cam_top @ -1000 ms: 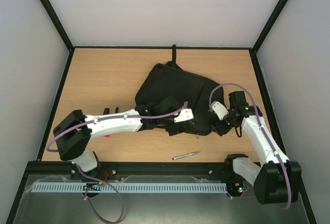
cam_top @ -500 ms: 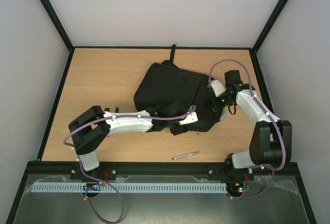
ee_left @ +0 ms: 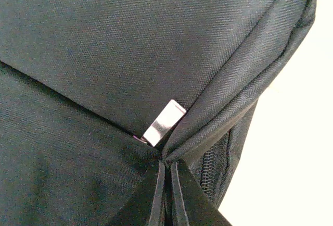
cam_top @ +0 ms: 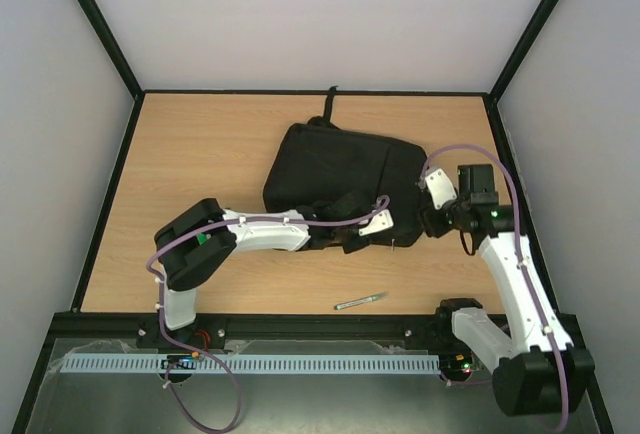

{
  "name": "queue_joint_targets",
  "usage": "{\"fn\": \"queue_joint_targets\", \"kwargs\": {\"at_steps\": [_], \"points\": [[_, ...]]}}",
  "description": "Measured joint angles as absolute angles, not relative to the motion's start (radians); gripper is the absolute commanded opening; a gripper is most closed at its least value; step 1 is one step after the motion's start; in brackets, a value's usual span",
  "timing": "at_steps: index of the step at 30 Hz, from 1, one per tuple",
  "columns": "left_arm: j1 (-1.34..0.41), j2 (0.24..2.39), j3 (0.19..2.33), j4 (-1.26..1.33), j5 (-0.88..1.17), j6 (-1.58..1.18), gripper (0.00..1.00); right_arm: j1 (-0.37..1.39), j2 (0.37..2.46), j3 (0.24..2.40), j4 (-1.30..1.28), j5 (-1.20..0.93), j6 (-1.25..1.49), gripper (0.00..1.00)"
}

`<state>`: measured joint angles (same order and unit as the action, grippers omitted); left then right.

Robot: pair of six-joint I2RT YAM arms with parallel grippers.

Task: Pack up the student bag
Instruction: Zip the student bag at the center of the board.

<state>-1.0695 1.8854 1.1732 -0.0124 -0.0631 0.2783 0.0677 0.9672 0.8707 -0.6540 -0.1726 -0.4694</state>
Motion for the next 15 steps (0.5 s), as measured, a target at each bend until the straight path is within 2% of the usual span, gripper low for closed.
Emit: {"fn": "queue_joint_targets", "kwargs": {"at_steps": [5, 15], "points": [[-1.041, 1.938, 1.232, 0.015, -0.011, 0.213, 0.02, 0.068, 0.888, 0.756, -0.699, -0.161, -0.518, 0.58], [-1.009, 1.986, 1.312, 0.031, 0.054, 0.083, 0.02, 0.072, 0.963, 0.674, -0.667, -0.154, -0.553, 0.51]]}}
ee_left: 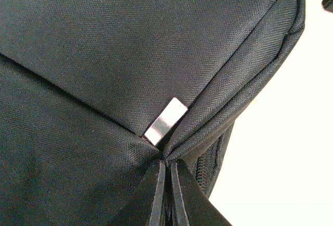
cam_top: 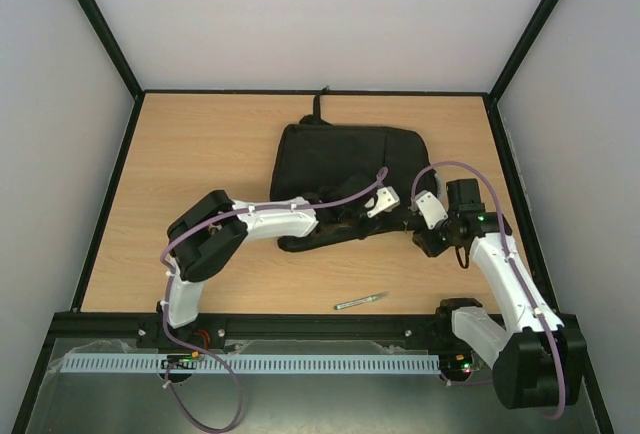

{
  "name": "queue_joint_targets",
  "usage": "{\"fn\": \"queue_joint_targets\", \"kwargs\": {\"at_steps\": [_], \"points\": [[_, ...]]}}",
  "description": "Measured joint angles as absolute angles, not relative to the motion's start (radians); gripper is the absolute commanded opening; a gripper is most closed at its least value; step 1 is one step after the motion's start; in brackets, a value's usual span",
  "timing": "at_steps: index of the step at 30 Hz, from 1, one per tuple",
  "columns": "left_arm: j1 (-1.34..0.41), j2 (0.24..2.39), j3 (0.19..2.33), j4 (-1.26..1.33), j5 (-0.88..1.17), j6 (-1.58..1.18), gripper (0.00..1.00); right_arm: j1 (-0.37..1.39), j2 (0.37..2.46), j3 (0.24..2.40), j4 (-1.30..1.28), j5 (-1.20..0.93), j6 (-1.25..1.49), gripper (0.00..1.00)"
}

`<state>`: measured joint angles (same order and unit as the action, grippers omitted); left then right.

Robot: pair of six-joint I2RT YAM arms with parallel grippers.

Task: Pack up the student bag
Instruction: Zip the student bag at the center of the board.

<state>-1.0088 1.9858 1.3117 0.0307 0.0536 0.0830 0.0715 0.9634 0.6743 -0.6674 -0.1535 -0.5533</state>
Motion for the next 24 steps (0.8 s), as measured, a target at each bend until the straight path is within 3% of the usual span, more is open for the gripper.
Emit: {"fn": "queue_joint_targets", "kwargs": {"at_steps": [24], "points": [[-0.981, 2.012, 1.393, 0.0, 0.159, -0.056, 0.02, 0.095, 1.053, 0.583, -0.351, -0.21, -0.528, 0.39]]}}
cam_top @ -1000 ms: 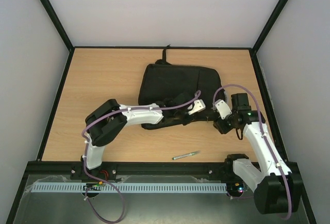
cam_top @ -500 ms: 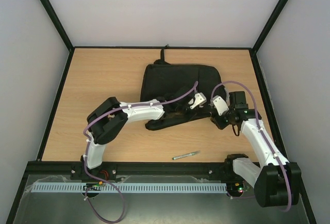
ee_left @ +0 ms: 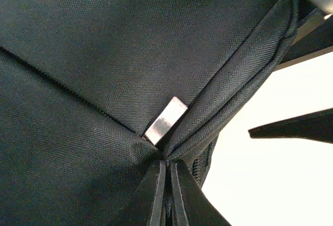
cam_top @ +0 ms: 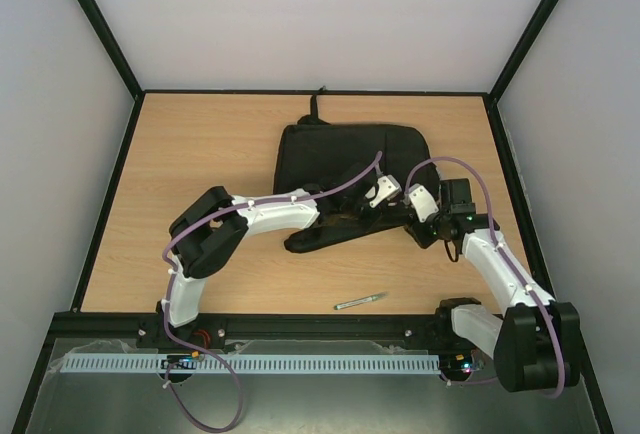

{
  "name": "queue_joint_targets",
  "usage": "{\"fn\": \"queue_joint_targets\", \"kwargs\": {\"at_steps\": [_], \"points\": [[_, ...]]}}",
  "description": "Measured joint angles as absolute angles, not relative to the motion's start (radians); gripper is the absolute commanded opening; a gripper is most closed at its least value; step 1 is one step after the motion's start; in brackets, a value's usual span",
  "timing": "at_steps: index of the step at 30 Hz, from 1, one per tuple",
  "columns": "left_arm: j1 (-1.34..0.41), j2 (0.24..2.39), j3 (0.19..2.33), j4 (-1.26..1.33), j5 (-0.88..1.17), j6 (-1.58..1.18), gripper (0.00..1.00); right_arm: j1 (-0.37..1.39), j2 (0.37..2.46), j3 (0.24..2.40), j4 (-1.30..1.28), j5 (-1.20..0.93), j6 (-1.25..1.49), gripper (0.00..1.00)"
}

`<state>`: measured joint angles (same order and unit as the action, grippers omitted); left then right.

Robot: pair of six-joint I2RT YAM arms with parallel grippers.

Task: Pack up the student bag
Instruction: Zip the student bag at the center of the board.

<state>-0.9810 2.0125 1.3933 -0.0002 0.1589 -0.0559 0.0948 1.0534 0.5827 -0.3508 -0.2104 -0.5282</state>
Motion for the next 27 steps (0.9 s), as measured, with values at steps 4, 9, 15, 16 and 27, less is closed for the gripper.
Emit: {"fn": "queue_joint_targets", "kwargs": {"at_steps": [4, 9, 15, 16, 27], "points": [[-0.981, 2.012, 1.394, -0.002, 0.162, -0.058, 0.02, 0.099, 1.077, 0.575, -0.317, -0.195, -0.524, 0.29], [-0.98, 2.012, 1.394, -0.002, 0.164, -0.061, 0.02, 0.099, 1.081, 0.57, -0.282, -0.164, -0.518, 0.16], [-0.98, 2.012, 1.394, -0.003, 0.165, -0.061, 0.02, 0.1, 1.09, 0.564, -0.256, -0.122, -0.514, 0.01], [-0.98, 2.012, 1.394, -0.003, 0.164, -0.06, 0.02, 0.1, 1.09, 0.564, -0.256, -0.12, -0.514, 0.01], [-0.981, 1.991, 1.335, 0.021, 0.14, -0.028, 0.02, 0.099, 1.049, 0.564, -0.332, -0.076, -0.607, 0.01]]}}
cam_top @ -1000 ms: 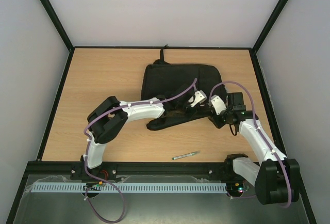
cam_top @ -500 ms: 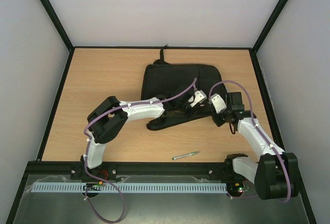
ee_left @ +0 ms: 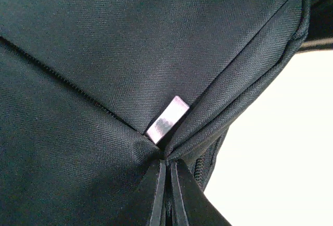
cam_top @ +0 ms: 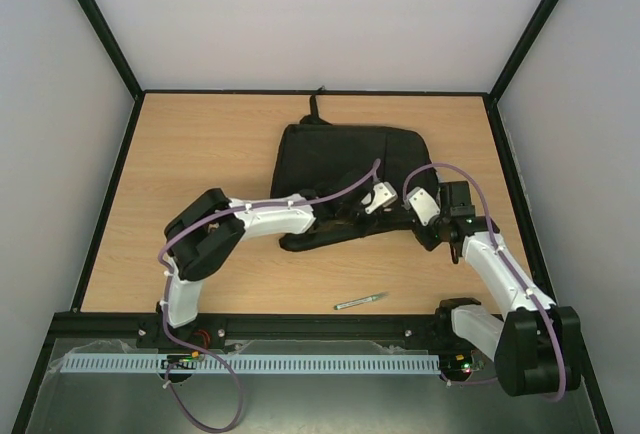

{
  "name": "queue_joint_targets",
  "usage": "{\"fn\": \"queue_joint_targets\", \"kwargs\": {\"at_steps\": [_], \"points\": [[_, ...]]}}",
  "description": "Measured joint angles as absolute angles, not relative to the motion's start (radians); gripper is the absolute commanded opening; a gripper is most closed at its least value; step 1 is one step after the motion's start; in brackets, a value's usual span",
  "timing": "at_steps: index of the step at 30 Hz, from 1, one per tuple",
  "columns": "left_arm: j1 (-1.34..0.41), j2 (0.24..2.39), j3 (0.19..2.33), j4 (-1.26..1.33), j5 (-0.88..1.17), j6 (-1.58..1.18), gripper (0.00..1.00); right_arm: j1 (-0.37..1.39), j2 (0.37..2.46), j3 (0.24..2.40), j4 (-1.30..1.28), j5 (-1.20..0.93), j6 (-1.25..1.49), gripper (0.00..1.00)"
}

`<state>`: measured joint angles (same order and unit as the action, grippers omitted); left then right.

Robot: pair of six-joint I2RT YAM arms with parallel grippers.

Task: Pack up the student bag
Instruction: Zip the student bag at the center of the board.

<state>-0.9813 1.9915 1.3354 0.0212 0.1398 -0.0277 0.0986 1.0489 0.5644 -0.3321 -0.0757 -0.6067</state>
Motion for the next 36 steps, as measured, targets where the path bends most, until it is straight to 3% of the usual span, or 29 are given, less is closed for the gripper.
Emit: {"fn": "queue_joint_targets", "kwargs": {"at_steps": [18, 19, 22, 24, 29, 31, 33, 36], "points": [[-0.989, 1.645, 0.924, 0.09, 0.027, 0.023, 0.02, 0.095, 1.028, 0.608, -0.461, -0.093, -0.743, 0.01], [-0.989, 1.599, 0.881, 0.092, 0.01, 0.022, 0.05, 0.113, 1.021, 0.613, -0.473, -0.103, -0.741, 0.01], [-0.989, 1.491, 0.789, 0.074, -0.023, 0.009, 0.39, 0.216, 0.996, 0.625, -0.513, -0.13, -0.725, 0.01], [-0.991, 1.433, 0.751, 0.039, -0.059, -0.016, 0.51, 0.296, 1.002, 0.632, -0.533, -0.13, -0.707, 0.01], [-0.997, 1.355, 0.734, -0.006, -0.171, -0.139, 0.55, 0.499, 1.053, 0.658, -0.577, -0.121, -0.639, 0.01], [-1.002, 1.311, 0.734, -0.044, -0.223, -0.222, 0.62, 0.549, 1.061, 0.666, -0.586, -0.122, -0.614, 0.01], [-1.005, 1.253, 0.737, -0.125, -0.269, -0.321, 0.61, 0.585, 1.061, 0.673, -0.595, -0.124, -0.589, 0.01], [-1.006, 1.202, 0.758, -0.258, -0.32, -0.427, 0.41, 0.599, 1.058, 0.676, -0.601, -0.13, -0.566, 0.01]]}}
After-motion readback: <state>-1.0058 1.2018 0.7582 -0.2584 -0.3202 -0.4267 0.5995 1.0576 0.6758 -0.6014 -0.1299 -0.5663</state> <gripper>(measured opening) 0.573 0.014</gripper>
